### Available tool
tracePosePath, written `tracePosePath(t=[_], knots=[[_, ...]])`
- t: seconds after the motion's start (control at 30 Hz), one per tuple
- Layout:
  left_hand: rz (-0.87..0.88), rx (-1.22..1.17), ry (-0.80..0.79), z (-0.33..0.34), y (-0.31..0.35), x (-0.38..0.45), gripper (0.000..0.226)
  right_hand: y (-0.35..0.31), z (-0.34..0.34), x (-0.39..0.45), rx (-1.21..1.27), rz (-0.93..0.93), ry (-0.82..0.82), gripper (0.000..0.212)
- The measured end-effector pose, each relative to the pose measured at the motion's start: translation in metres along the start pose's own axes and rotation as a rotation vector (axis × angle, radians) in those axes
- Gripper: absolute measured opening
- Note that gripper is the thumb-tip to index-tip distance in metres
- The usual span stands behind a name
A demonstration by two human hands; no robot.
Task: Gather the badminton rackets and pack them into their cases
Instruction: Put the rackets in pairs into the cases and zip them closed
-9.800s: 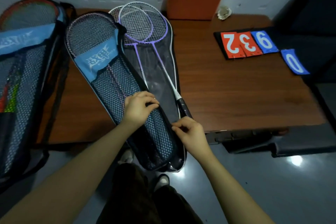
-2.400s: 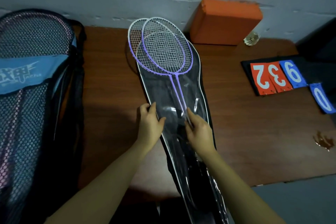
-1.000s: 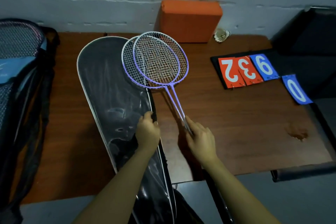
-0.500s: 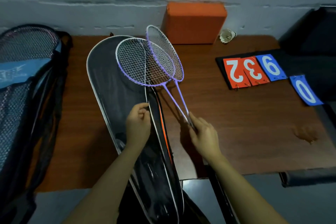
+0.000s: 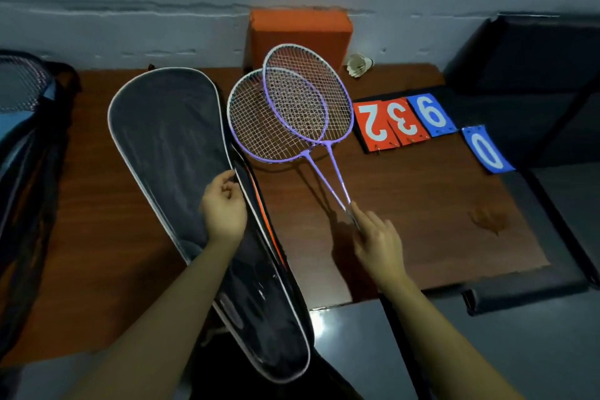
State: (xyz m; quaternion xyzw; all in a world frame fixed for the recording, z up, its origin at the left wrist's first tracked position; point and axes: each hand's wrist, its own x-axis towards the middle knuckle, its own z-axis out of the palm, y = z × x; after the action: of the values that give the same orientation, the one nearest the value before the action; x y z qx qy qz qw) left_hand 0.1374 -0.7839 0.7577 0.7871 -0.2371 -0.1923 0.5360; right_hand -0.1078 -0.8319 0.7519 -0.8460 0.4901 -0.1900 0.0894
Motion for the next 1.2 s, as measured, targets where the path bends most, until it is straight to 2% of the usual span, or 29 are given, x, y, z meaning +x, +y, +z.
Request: tracePosePath(t=[0.1,0.2,0.33,0.5,0.67,0.87,1.03,1.13,1.2], knots=[[-0.020,-0.009,0.038,0.012,0.004,0.000,0.030,0.017,-0.001,-0.009,0.057,-0.002,-0.046,0.048],[-0.024,0.007,0.004,0.019,0.011,-0.003,0.027,0.028,-0.001,-0.019,0.196,0.020,-0.102,0.049],[0.119,0.107,-0.056,0.024,0.023,-0.015,0.024,0.031,0.001,-0.021,0.191,-0.060,-0.131,0.050],[0.224,0.185,-0.090,0.031,0.027,-0.023,0.023,0.034,0.003,-0.013,0.279,-0.063,-0.209,0.049],[0.228,0.145,-0.020,0.032,0.025,-0.025,0.021,0.045,0.001,-0.012,0.413,0.064,-0.334,0.041],[0.134,0.004,0.005,0.033,0.019,-0.025,0.020,0.045,0.009,-0.009,0.390,0.254,-0.278,0.031],[0.119,0.011,-0.038,0.030,0.012,-0.028,0.021,0.038,0.019,-0.002,0.397,0.374,-0.246,0.018],[0.173,0.099,-0.071,0.026,0.009,-0.030,0.019,0.033,0.023,0.001,0.388,0.395,-0.208,0.012],[0.217,0.125,-0.099,0.023,0.007,-0.031,0.018,0.030,0.021,0.002,0.343,0.347,-0.198,0.015]])
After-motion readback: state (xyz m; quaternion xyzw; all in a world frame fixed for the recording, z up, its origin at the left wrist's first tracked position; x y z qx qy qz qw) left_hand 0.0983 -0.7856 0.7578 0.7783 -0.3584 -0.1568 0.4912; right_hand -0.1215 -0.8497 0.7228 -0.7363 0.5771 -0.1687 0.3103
